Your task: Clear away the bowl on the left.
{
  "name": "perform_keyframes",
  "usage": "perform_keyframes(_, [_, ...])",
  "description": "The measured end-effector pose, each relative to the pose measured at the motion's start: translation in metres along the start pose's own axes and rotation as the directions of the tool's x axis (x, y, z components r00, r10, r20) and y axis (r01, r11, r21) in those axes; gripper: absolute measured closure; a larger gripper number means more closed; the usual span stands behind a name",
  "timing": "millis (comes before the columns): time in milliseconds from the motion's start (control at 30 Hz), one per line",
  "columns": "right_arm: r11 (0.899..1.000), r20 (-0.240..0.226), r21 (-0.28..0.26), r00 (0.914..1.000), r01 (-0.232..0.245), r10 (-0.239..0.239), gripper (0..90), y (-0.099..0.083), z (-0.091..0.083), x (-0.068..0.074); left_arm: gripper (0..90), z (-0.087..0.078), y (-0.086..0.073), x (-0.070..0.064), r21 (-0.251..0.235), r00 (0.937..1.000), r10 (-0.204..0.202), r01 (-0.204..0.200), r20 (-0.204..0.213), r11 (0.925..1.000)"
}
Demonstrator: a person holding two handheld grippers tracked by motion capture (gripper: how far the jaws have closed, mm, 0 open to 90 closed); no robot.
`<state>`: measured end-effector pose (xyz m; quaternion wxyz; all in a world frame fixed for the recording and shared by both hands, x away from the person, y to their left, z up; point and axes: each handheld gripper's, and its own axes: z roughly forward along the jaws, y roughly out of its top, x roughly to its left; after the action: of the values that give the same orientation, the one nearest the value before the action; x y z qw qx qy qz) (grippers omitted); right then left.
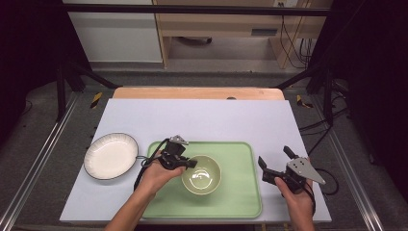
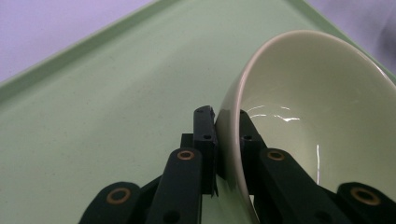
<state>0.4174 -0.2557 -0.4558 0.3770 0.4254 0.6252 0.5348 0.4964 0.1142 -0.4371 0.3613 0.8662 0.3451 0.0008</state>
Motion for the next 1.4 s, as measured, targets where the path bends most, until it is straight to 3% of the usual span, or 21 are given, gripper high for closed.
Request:
perform_keyframes(800, [1.000, -0.001, 0.004, 1.0000, 0.003, -0.003, 3.0, 0.000, 0.000, 0.000, 83.0, 0.001, -0.003, 0.006, 0.005, 0.9998, -0.018, 0.018, 0.002, 0.9998])
perform_keyframes(1400, [1.000, -0.005, 0.009, 1.0000, 0.003, -0.003, 3.1, -0.001, 0.001, 0.000, 82.9, 0.003, -0.004, 0.012, 0.013, 0.9980, -0.061, 0.061, 0.016, 0.9981])
